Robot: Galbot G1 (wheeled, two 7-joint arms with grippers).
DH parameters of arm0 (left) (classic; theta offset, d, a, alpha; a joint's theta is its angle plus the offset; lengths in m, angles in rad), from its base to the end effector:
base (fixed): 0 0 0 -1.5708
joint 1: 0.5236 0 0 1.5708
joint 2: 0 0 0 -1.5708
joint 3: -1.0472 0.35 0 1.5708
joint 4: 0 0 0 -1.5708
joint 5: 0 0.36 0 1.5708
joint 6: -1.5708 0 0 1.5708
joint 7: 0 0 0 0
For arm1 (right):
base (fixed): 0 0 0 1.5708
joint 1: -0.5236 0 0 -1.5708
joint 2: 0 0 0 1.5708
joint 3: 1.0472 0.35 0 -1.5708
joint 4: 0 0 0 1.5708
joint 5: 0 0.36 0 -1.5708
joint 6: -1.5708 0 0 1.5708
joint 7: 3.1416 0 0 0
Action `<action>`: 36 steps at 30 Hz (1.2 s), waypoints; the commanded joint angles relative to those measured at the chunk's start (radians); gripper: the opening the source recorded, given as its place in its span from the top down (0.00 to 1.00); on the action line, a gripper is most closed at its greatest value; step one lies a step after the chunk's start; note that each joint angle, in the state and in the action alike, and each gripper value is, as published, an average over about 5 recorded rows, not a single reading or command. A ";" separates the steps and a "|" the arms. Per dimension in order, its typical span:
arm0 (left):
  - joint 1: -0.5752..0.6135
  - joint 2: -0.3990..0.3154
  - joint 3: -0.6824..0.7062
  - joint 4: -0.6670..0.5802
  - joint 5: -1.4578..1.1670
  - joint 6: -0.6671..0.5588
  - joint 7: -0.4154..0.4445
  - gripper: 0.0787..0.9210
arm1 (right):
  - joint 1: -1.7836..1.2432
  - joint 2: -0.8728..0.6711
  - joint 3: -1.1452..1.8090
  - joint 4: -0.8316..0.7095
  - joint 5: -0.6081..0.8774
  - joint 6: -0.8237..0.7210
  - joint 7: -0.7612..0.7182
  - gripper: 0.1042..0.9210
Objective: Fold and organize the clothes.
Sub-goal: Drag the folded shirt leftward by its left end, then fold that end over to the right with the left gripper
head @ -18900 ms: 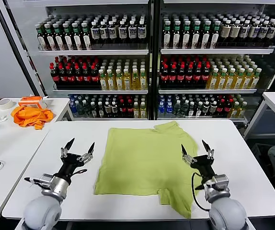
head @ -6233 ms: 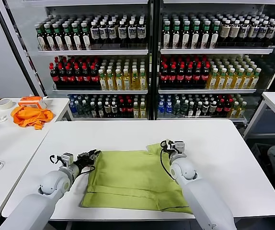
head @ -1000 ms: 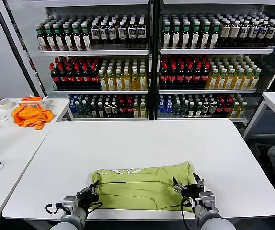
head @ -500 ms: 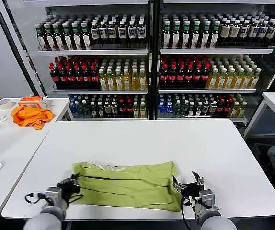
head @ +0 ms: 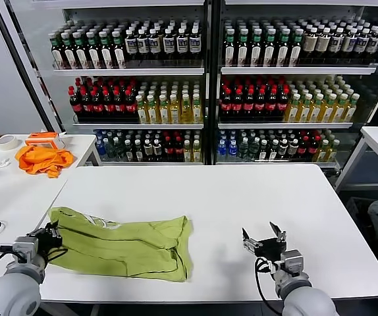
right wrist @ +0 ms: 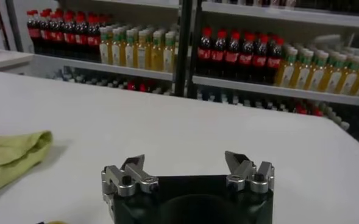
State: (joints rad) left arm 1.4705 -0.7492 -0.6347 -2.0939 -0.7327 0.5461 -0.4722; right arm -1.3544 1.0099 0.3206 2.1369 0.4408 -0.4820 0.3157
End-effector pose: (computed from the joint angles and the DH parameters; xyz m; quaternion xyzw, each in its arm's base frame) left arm 0.2454 0.1481 -0.2099 0.0883 -0.9613 -0.1231 0.2301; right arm 0.2336 -0.0316 -0.2477 0.0622 -0.9795 0.0766 0.1755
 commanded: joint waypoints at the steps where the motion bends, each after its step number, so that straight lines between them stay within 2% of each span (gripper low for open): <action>1: -0.079 -0.070 0.092 -0.163 -0.280 0.030 -0.006 0.98 | -0.047 -0.035 0.077 0.035 0.000 0.003 -0.006 0.12; 7: -0.140 -0.114 0.183 -0.170 -0.326 0.029 0.014 0.98 | -0.075 -0.029 0.104 0.036 -0.005 0.004 -0.008 0.12; 20: -0.259 -0.212 0.376 -0.078 -0.256 0.030 0.026 0.98 | -0.062 -0.012 0.112 0.007 -0.010 0.005 -0.011 0.12; 36: -0.329 -0.303 0.483 0.004 -0.294 0.031 0.000 0.98 | -0.060 -0.010 0.110 -0.012 -0.017 0.007 -0.013 0.12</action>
State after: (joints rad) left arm 1.1911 -0.9987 -0.2281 -2.1303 -0.9761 0.5764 -0.4615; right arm -1.4116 0.9995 0.4265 2.1298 0.4251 -0.4755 0.3031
